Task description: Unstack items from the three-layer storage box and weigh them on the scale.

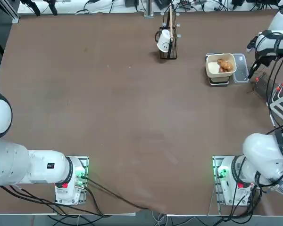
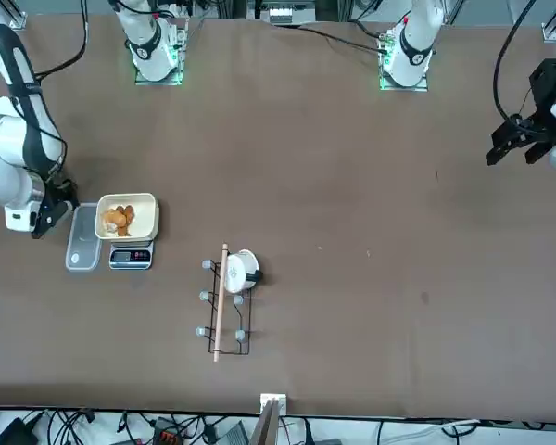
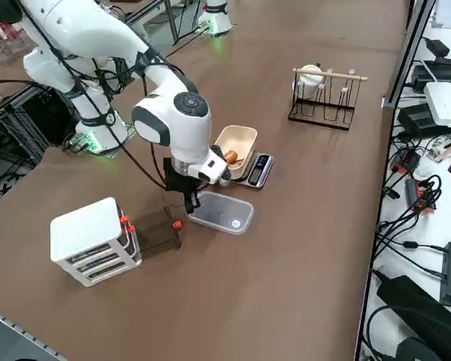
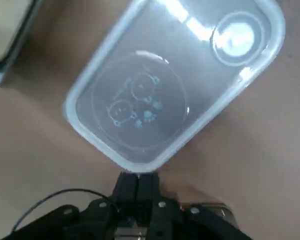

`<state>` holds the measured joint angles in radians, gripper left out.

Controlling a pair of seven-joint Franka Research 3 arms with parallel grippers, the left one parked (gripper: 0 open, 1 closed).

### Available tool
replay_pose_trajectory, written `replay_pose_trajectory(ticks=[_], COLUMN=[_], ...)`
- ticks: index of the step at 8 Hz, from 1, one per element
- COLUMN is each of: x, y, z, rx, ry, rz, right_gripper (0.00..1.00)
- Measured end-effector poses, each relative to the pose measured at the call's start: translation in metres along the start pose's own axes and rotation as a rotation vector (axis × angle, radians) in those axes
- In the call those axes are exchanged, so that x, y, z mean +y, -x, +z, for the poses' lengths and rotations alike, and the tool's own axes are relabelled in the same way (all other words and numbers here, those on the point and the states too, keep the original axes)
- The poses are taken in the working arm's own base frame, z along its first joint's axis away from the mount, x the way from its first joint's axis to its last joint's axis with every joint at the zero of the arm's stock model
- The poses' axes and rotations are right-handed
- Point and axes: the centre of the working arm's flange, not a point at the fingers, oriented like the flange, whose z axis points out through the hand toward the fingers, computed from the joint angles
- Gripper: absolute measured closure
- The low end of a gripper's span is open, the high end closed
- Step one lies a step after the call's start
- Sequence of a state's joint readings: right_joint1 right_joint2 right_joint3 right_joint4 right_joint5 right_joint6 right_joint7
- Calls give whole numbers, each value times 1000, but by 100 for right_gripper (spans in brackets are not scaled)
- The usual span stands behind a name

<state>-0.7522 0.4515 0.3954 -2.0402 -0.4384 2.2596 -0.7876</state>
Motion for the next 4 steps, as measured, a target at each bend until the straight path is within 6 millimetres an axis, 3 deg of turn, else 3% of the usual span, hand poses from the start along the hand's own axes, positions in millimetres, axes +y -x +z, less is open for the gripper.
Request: replay_pose_trajectory(ticks=[4], x=[-2], y=[24], z=[21], rx=[-22], ry=[-12], rz=[2], right_gripper=[98])
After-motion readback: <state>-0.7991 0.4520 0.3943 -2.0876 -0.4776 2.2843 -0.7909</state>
